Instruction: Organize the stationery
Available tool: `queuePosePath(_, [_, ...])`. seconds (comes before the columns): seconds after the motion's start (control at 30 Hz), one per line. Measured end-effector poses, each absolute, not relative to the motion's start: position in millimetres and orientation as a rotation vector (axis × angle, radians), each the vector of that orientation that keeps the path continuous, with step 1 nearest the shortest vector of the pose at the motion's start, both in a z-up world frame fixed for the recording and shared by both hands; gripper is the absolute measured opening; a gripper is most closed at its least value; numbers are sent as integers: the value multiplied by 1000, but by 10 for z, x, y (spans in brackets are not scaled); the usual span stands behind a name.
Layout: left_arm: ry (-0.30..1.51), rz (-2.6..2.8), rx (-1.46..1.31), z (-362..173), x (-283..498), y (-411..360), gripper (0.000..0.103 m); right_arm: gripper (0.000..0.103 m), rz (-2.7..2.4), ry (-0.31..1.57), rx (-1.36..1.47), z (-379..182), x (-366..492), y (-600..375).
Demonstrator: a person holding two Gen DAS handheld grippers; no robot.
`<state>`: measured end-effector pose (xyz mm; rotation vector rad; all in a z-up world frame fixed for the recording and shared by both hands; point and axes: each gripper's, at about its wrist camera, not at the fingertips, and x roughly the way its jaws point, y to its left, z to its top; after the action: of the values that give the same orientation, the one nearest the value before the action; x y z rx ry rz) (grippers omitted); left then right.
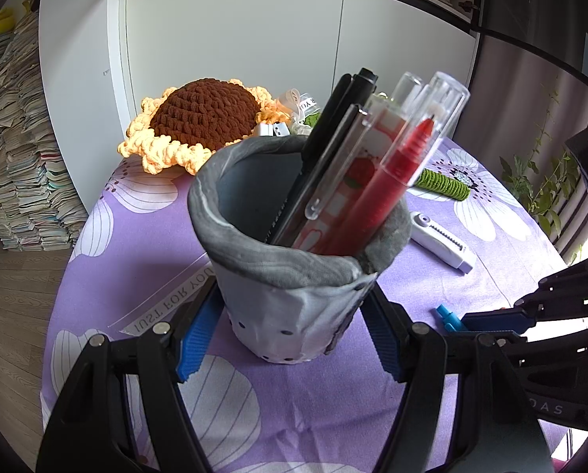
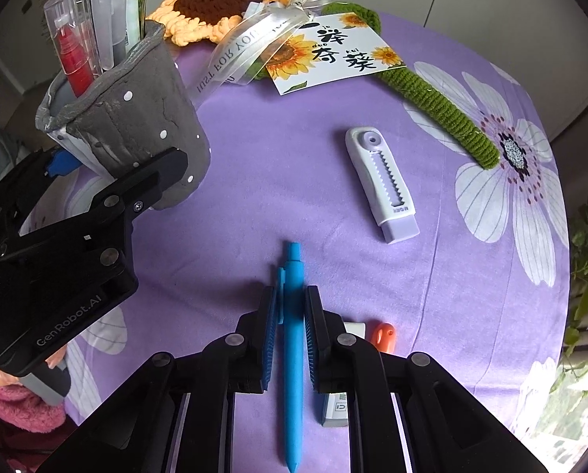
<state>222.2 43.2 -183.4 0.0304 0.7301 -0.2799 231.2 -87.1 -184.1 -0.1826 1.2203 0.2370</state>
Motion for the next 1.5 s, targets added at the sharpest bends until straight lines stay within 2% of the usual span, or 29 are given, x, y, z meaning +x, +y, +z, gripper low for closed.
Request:
queuePosePath(0.23, [730,-280,31,-1834,2222,431,69,13,252,1220,-147,-1798,2477,-835])
queuePosePath(0.6, [730,-280,31,-1835,2221,432,68,13,258,1259,28,-1770,2627,-1357])
queuePosePath(0.8, [730,-281,31,-1835,2220,432,69,13,231,1261,-30,-1762,2707,-1217])
queuePosePath(1.0, [730,-281,31,-1835,2220,432,69,13,184,1177,-271,-1815,2421,-717])
queuePosePath(1.1, [730,-281,31,-1835,2220,433,69,13,212,1200,-205,-1804,2448,-732])
queuePosePath(1.27, [730,-281,32,-1835,2220,433,68,13,264,1171,-28,-1555,2415,-997])
queuePosePath(1.5, [730,-281,32,-1836,2220,433,68,13,278,1031,45,-1098,2173,-1181])
